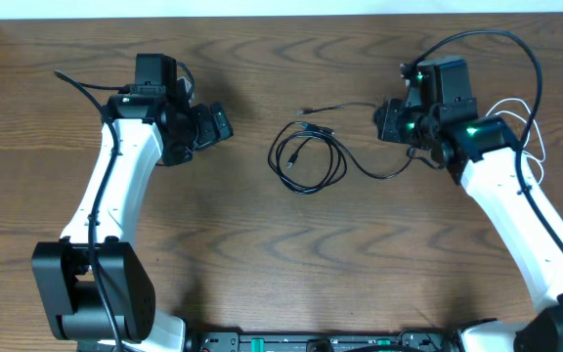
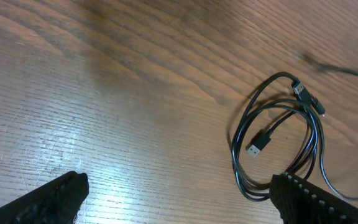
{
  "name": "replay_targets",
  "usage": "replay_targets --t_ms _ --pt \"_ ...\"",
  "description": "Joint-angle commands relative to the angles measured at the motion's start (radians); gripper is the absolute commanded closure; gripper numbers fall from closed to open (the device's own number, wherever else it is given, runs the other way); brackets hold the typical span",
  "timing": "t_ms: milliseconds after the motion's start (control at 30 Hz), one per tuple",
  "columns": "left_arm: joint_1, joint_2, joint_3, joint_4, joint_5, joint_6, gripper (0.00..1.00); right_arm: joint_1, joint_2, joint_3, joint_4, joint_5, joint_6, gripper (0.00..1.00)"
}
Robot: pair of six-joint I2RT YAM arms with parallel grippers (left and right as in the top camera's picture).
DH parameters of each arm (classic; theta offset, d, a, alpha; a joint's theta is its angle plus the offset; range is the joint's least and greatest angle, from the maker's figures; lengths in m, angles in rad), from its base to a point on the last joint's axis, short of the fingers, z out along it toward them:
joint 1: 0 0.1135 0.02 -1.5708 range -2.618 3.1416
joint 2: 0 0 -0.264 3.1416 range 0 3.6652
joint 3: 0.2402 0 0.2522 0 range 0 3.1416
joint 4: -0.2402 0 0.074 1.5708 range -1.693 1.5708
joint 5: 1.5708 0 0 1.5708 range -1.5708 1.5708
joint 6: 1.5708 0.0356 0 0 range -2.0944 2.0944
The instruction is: Untangle cables
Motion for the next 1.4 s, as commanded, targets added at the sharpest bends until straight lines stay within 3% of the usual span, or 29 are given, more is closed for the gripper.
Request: replay_targets --t_ms 0,133,200,233,267,300,333,367,500,600,667,800,900,1000,1367 --pt "0.002 0.005 -0.007 -0.003 -0.014 0.002 0.02 0.042 0.016 -0.015 -0.008 0.005 -0.011 0.98" --pt "0.002 0.005 -0.007 -0.003 -0.014 0.002 0.02 0.082 0.038 -0.024 -0.005 -0.018 -0.011 0.99" --pt "0.002 0.005 -0.007 -0.003 -0.014 0.002 0.02 0.103 0.047 -0.026 0.011 -0.047 0.005 0.88" --pt "0.002 0.005 -0.007 -0.003 -0.014 0.002 0.02 0.113 0.05 -0.026 0.025 -0.07 0.005 0.72" --pt "0.002 0.005 -0.007 -0.003 -0.014 0.002 0.02 0.121 0.053 -0.026 0.039 -0.103 0.005 0.43" --pt "0.002 0.005 -0.007 -0.003 -0.014 0.002 0.02 0.128 0.053 -0.026 0.051 -0.141 0.004 0.28" --pt "0.002 0.005 -0.007 -0.003 -0.014 0.002 0.02 0.132 0.053 -0.026 0.059 -0.176 0.004 0.25" --pt "0.002 0.005 -0.007 -0.003 -0.014 0.002 0.02 0.135 0.053 -0.026 0.065 -0.19 0.004 0.28" --pt "0.002 0.005 -0.007 -0.003 -0.014 0.002 0.02 0.139 0.061 -0.026 0.082 -0.133 0.035 0.64" --pt "0.002 0.005 -0.007 -0.003 -0.014 0.002 0.02 0.139 0.098 -0.028 0.064 -0.05 0.201 0.88" --pt "0.002 0.005 -0.007 -0.003 -0.014 0.002 0.02 0.139 0.139 -0.028 0.051 -0.032 0.293 0.9" --pt "0.002 0.005 -0.007 -0.003 -0.014 0.002 0.02 0.139 0.234 -0.029 0.06 -0.033 0.327 0.81" --pt "0.002 0.005 -0.007 -0.003 -0.014 0.002 0.02 0.139 0.298 -0.029 0.05 -0.041 0.382 0.83" --pt "0.002 0.005 -0.007 -0.003 -0.014 0.002 0.02 0.138 0.365 -0.029 0.036 -0.041 0.469 0.7" --pt "0.002 0.005 -0.007 -0.003 -0.014 0.002 0.02 0.139 0.517 -0.028 0.07 -0.092 0.614 0.8"
